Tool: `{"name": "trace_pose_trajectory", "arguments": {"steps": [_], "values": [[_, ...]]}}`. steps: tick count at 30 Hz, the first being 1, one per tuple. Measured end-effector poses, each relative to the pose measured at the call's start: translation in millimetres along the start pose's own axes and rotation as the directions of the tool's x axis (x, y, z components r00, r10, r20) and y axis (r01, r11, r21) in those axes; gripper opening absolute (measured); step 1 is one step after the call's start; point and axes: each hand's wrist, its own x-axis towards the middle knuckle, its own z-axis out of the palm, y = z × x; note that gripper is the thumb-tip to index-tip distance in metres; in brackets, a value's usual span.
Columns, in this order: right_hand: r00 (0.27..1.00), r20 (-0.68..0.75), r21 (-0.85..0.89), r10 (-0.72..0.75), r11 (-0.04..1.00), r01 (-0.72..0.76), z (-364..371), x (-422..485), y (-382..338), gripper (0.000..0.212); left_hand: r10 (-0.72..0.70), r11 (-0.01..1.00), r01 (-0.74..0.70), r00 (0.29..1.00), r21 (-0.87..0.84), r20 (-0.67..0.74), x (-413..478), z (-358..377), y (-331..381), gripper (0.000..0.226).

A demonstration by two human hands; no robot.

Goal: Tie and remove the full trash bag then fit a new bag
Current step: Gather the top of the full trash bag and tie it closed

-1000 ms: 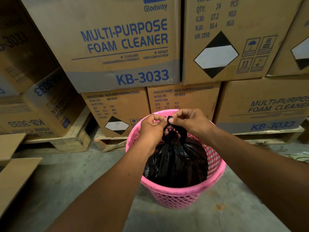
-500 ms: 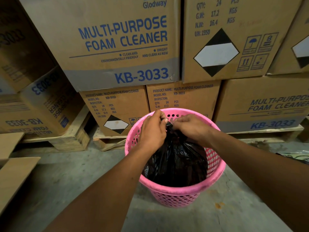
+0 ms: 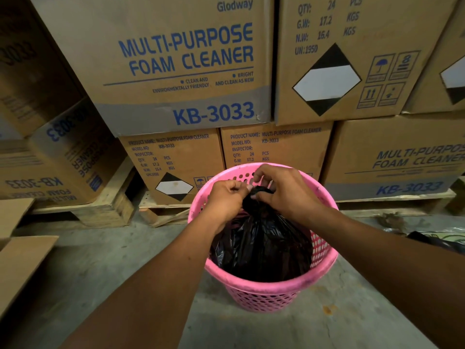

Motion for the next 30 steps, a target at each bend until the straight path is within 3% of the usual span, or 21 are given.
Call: {"name": "trace_pose_trajectory", "arguments": {"steps": [3,8,12,17,21,25,30], "values": [[0.998,-0.005,-0.036,-0.064,0.997,0.064,-1.1,2.5,0.7,0.014,-0.017,1.0,0.018,0.999,0.001,-0.037,0.2,-4.4,1.9,0.013],[0.983,0.055,0.12,0.176,0.976,-0.182,-9.3,-2.4,20.0,0.022,-0.008,0.969,0.046,0.987,0.244,-0.158,-0.4,-17.0,4.9,0.019],[0.907,0.203,0.118,0.368,0.911,-0.396,-28.5,-12.5,47.5,0.023,0.037,0.873,0.106,0.959,0.476,-0.281,-1.1,-31.0,-2.9,0.021],[0.857,0.231,0.09,0.461,0.866,-0.491,-38.2,-11.1,48.6,0.02,0.165,0.668,0.088,0.951,0.739,-0.262,-10.9,-28.4,3.2,0.015],[0.806,0.286,0.31,0.518,0.746,-0.59,-34.7,-5.6,43.9,0.016,0.148,0.794,0.012,0.966,0.608,-0.212,-4.7,-36.0,-1.1,0.023],[0.804,0.3,0.505,0.514,0.63,-0.591,-31.8,-0.3,30.5,0.014,0.155,0.902,-0.04,0.959,0.43,-0.236,-6.8,-38.3,2.5,0.021],[0.827,0.364,0.582,0.429,0.588,-0.562,-13.8,9.8,11.8,0.012,0.175,0.965,-0.164,0.984,0.206,-0.035,-12.2,-26.8,27.3,0.012]]}}
